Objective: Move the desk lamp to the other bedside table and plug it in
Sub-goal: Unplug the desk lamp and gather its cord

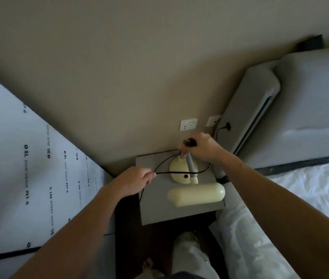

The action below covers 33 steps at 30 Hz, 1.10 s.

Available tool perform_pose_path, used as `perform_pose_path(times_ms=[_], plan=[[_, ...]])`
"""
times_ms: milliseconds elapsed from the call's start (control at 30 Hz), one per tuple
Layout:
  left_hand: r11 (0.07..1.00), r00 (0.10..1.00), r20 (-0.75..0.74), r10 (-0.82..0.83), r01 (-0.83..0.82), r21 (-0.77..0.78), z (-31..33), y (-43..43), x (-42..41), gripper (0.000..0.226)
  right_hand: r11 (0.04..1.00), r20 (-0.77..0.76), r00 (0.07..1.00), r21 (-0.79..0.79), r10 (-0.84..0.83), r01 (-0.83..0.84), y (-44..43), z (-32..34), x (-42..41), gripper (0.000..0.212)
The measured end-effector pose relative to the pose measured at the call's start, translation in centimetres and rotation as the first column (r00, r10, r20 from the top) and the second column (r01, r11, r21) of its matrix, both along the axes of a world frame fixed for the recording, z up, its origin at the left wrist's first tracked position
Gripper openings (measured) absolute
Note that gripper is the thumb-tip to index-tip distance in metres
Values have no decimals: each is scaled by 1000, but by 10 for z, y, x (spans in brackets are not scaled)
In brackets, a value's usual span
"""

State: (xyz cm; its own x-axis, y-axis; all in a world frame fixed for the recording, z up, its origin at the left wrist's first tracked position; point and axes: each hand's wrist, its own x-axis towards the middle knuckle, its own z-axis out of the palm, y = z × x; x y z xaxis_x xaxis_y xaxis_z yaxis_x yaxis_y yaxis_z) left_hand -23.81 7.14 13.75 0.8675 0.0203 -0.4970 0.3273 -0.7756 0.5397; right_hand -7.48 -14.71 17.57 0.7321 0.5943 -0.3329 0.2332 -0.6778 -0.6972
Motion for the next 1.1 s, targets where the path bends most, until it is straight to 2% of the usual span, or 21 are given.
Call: perform_pose_path(times_ms=[67, 133, 167, 200, 267, 333, 433, 500, 600, 633, 733, 867, 967, 1033, 1100], plan=[[999, 992, 123, -23, 27, -37, 18, -7, -4, 38, 987, -17, 988, -40, 152, -153, 19, 9, -35, 26], [997, 977, 208, -53, 64, -45, 33, -7, -14, 34, 975, -95, 971, -14, 221, -223, 30, 19, -71, 28], [996, 970, 232, -65, 77, -42, 38, -4, -21, 32, 977, -192, 958, 44, 213, -209, 32, 25, -88, 25], [996, 967, 249, -61, 76, -50, 42, -1, -26, 31, 978, -289, 936, 109, 202, -178, 31, 33, -99, 32], [996, 958, 284, -42, 64, -68, 44, 9, -35, 29, 973, -361, 910, 182, 202, -143, 22, 42, -111, 45], [996, 958, 278, -74, 83, -20, 42, 21, -51, 33, 970, -350, 916, 204, 199, -132, 2, 50, -114, 37], [997, 976, 204, -76, 71, 32, 32, 40, -80, 44, 964, -351, 935, 259, 40, 56, -37, 72, -103, 29], [999, 977, 211, -40, 40, 5, 34, 39, -89, 45, 956, -269, 963, 274, -31, 107, -47, 91, -98, 29], [995, 942, 329, -65, 88, -53, 59, 9, -73, 34, 987, -42, 996, 138, 85, -78, -19, 106, -110, 22], [992, 922, 382, -68, 103, -70, 71, -1, -66, 31, 987, -24, 989, 80, 144, -142, -8, 106, -118, 22], [992, 890, 451, -66, 107, -67, 94, -11, -55, 24, 958, -113, 954, -34, 278, -283, 6, 110, -141, 37], [990, 906, 410, -106, 136, -46, 92, -13, -64, 30, 951, -272, 911, 96, 310, -295, -7, 122, -146, 33], [993, 958, 264, -115, 119, 2, 52, 1, -81, 28, 964, -365, 895, 168, 257, -208, -38, 115, -143, 31], [999, 994, 99, -50, 49, 13, 14, 22, -107, 27, 989, -474, 870, 103, 139, -103, -79, 98, -140, 28], [999, 996, -84, -7, 11, 46, -19, 41, -141, 28, 987, -478, 878, -124, 32, -103, -129, 80, -139, 22]])
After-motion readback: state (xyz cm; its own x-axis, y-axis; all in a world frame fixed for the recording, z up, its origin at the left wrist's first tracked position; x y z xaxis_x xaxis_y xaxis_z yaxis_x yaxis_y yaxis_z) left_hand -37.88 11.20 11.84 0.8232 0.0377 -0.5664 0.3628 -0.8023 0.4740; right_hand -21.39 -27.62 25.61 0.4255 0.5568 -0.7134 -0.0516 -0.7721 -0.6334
